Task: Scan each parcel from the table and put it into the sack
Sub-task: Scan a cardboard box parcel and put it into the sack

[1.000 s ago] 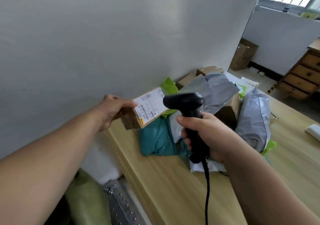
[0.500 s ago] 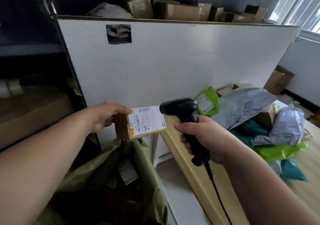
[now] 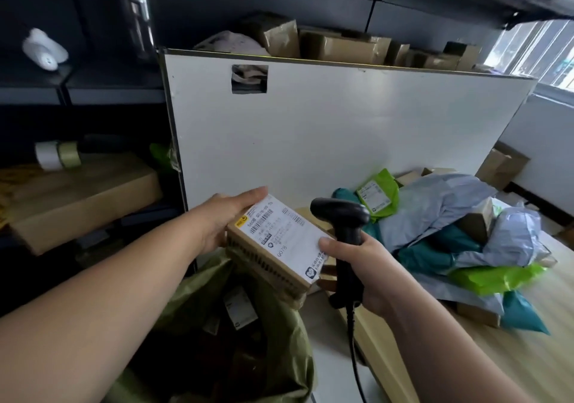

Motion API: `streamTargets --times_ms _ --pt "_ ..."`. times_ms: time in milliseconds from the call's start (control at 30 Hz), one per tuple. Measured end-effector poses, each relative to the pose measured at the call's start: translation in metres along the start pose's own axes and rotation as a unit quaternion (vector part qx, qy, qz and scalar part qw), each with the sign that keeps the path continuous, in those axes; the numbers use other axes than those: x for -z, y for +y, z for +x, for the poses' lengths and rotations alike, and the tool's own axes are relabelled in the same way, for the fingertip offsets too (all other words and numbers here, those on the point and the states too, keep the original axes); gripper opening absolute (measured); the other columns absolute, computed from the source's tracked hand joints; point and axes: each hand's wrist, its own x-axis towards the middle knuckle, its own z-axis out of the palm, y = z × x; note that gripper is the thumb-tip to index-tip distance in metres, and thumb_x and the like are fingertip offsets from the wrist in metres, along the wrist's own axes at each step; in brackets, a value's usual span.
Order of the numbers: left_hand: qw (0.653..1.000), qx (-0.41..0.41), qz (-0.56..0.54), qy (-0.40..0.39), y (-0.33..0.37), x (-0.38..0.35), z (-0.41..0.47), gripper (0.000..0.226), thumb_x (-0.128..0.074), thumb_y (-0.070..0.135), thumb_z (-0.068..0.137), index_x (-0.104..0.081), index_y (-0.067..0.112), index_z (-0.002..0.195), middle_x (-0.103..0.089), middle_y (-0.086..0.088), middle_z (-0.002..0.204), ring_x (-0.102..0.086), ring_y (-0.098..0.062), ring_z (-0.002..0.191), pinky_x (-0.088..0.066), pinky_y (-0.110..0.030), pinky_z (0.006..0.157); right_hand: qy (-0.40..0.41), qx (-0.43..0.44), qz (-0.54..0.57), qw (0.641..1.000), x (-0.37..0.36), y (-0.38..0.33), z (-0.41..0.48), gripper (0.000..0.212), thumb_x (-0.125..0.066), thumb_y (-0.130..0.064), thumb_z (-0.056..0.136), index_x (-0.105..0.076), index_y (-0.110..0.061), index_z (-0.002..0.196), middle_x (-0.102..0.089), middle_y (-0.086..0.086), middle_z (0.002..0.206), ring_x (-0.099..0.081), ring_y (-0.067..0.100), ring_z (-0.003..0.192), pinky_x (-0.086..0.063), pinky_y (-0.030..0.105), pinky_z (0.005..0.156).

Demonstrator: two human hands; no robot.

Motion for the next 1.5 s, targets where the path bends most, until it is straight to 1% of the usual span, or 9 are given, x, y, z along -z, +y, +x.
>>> streamTargets --times_ms 167,233,300,467,567,700,867,1067,1500 --pt "0.994 0.044 0.043 -0.091 0.004 -0.030 -0.002 0.076 -0.048 0.083 0.057 -0.072 0.028 0.103 -0.070 -0.013 0.082 -0.060 -0.026 0.103 -0.043 -0.043 0.100 0.074 0.014 0.061 0.995 0.029 0.002 -0.007 0.033 -0.075 -0.007 0.083 -0.059 -0.011 0.111 -0.076 0.019 0.099 -0.074 0.033 0.078 -0.062 0.042 0.068" --pt "0.988 0.056 0.049 -0.138 0.004 -0.044 -0.002 0.068 -0.055 0.082 0.058 -0.068 0.030 0.101 -0.070 -0.003 0.090 -0.053 -0.016 0.083 -0.044 -0.045 0.092 0.090 0.019 0.083 0.992 0.044 0.005 -0.010 0.030 -0.075 -0.007 0.083 -0.060 -0.010 0.109 -0.075 0.019 0.100 -0.074 0.034 0.081 -0.061 0.040 0.066" --pt "0.990 0.029 0.017 -0.138 0.003 -0.063 -0.001 0.055 -0.079 0.060 0.058 -0.067 0.031 0.103 -0.070 -0.002 0.101 -0.064 -0.019 0.093 -0.052 -0.040 0.077 0.095 0.025 0.103 0.990 0.056 0.007 -0.013 0.030 -0.074 -0.007 0.084 -0.060 -0.008 0.110 -0.075 0.019 0.102 -0.074 0.036 0.088 -0.062 0.044 0.071" --pt "0.988 -0.051 -0.138 -0.050 -0.007 -0.111 0.006 0.075 -0.080 0.003 0.057 -0.046 0.017 0.123 -0.068 -0.006 0.107 -0.071 -0.016 0.087 -0.055 -0.029 0.072 0.107 0.043 0.128 0.985 0.083 0.001 -0.020 0.031 -0.077 -0.014 0.083 -0.062 -0.012 0.111 -0.077 0.013 0.094 -0.075 0.029 0.082 -0.060 0.037 0.066" --pt "0.989 -0.051 -0.131 -0.045 -0.009 -0.129 0.005 0.074 -0.079 0.004 0.058 -0.044 0.026 0.120 -0.068 -0.002 0.101 -0.070 -0.018 0.085 -0.053 -0.031 0.065 0.097 0.047 0.109 0.988 0.092 -0.001 -0.025 0.031 -0.077 -0.015 0.083 -0.061 -0.014 0.110 -0.078 0.010 0.091 -0.076 0.027 0.078 -0.059 0.035 0.062" --pt "0.995 -0.051 -0.089 0.011 -0.008 -0.138 0.004 0.090 -0.080 0.004 0.058 -0.037 0.030 0.133 -0.067 -0.005 0.109 -0.063 -0.027 0.103 -0.048 -0.046 0.091 0.076 0.042 0.025 0.996 0.098 -0.007 -0.032 0.026 -0.076 -0.019 0.085 -0.062 -0.020 0.107 -0.075 0.012 0.104 -0.073 0.033 0.093 -0.062 0.045 0.074" --pt "0.992 -0.053 -0.027 0.112 -0.016 -0.118 -0.003 0.084 -0.080 -0.004 0.059 -0.030 0.029 0.117 -0.062 -0.010 0.116 -0.059 -0.032 0.107 -0.047 -0.047 0.094 0.010 0.078 -0.069 0.995 0.097 -0.037 -0.047 0.020 -0.071 -0.019 0.089 -0.059 -0.013 0.103 -0.069 0.008 0.075 -0.067 0.021 0.059 -0.056 0.032 0.055" --pt "0.984 -0.052 -0.017 0.168 -0.028 -0.086 -0.012 0.080 -0.079 -0.006 0.063 -0.031 0.032 0.115 -0.060 0.002 0.103 -0.055 -0.009 0.088 -0.040 -0.024 0.061 -0.099 0.024 -0.113 0.988 0.077 -0.052 -0.059 0.018 -0.069 -0.017 0.090 -0.053 -0.011 0.083 -0.058 0.005 0.057 -0.051 0.016 0.045 -0.044 0.027 0.045" --pt "0.976 -0.015 0.015 0.218 -0.046 -0.042 -0.022 0.078 -0.083 0.001 0.059 -0.037 0.033 0.112 -0.061 -0.002 0.107 -0.055 -0.018 0.097 -0.041 -0.034 0.077 -0.146 -0.007 -0.138 0.980 0.039 -0.052 -0.062 0.022 -0.070 -0.017 0.089 -0.052 -0.013 0.077 -0.055 0.005 0.055 -0.048 0.016 0.043 -0.043 0.026 0.043"
